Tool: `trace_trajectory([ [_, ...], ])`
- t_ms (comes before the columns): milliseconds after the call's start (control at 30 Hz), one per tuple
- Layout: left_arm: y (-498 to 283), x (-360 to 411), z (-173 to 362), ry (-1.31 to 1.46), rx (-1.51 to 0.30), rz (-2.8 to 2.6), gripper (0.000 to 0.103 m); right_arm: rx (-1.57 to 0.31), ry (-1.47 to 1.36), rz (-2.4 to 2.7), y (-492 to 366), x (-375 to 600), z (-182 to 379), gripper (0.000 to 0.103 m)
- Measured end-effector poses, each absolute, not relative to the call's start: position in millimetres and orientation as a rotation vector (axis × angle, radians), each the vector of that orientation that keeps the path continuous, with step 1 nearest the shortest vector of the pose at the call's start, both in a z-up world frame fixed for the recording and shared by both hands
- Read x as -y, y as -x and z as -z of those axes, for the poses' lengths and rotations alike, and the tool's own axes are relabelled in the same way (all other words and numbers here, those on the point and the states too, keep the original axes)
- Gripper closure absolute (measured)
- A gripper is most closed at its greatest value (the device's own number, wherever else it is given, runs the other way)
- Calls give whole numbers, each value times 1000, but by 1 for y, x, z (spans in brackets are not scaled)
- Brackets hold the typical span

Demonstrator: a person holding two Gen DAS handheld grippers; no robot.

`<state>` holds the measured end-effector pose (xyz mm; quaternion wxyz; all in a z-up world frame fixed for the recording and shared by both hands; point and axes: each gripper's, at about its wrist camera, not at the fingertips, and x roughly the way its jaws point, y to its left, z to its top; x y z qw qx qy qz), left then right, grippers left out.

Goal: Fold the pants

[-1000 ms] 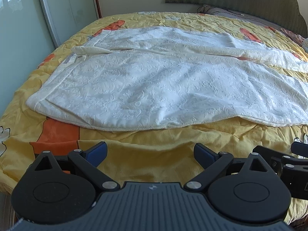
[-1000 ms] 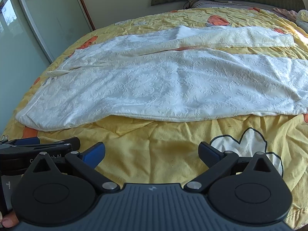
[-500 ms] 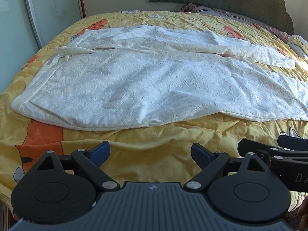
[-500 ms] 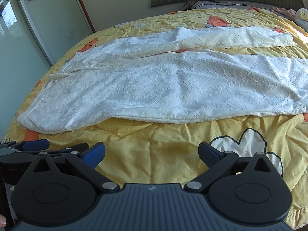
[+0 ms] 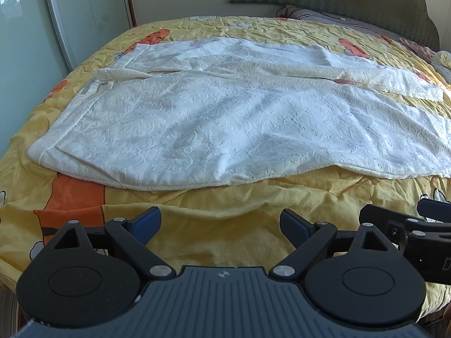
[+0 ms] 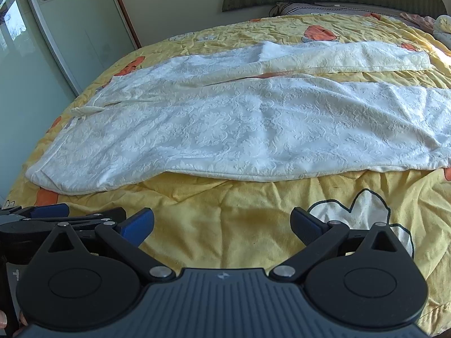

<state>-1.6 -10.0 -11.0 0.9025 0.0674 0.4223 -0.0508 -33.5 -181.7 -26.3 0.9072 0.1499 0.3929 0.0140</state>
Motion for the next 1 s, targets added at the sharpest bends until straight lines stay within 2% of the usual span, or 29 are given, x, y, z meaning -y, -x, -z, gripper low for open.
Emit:
trace_trajectory([
  [1000, 1, 11, 11, -145, -878, 87, 9, -822, -313, -47, 32, 180, 29, 0],
])
